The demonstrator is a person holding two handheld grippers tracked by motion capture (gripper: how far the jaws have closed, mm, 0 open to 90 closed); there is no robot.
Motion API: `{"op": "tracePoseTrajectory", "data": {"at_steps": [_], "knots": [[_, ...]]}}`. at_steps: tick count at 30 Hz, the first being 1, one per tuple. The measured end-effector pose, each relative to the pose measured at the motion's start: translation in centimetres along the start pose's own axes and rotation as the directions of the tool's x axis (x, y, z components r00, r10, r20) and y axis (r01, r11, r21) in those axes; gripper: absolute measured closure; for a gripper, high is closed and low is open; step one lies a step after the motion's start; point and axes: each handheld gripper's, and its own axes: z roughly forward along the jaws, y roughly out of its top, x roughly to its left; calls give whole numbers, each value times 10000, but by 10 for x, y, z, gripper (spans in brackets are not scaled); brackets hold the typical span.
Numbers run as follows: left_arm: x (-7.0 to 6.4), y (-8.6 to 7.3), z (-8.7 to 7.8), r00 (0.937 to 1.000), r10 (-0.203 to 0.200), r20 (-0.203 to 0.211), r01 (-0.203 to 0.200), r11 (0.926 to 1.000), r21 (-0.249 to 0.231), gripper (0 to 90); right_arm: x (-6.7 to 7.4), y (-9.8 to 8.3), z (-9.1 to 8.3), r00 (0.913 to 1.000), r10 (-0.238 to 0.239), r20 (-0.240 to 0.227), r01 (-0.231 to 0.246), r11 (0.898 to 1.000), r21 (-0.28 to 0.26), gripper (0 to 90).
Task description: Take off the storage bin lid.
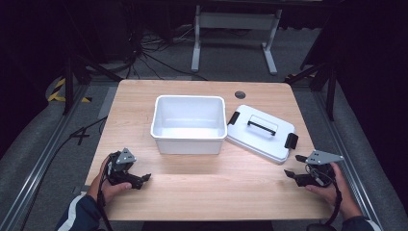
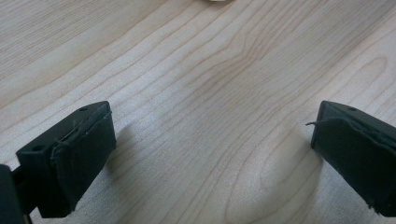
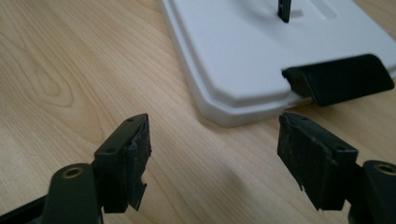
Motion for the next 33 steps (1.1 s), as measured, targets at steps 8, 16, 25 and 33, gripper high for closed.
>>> {"op": "tracePoseTrajectory", "data": {"at_steps": [8, 16, 25, 33], "knots": [[0, 0, 0, 10000, 15, 32, -15, 10000, 7, 2, 1, -18, 8, 9962, 869, -29, -870, 9962, -85, 239], [0, 0, 0, 10000, 26, 15, -26, 10000, 13, 2, 0, -25, 10, 9906, 1361, 107, -1361, 9907, -77, 228], [0, 0, 0, 10000, 0, 18, 0, 10000, 3, 2, -1, -25, 10, 9884, 1520, 50, -1519, 9884, -38, 224], [0, 0, 0, 10000, 11, -13, -11, 10000, -8, 2, -2, -25, 11, 9872, 1590, 141, -1590, 9873, 25, 190]]}}
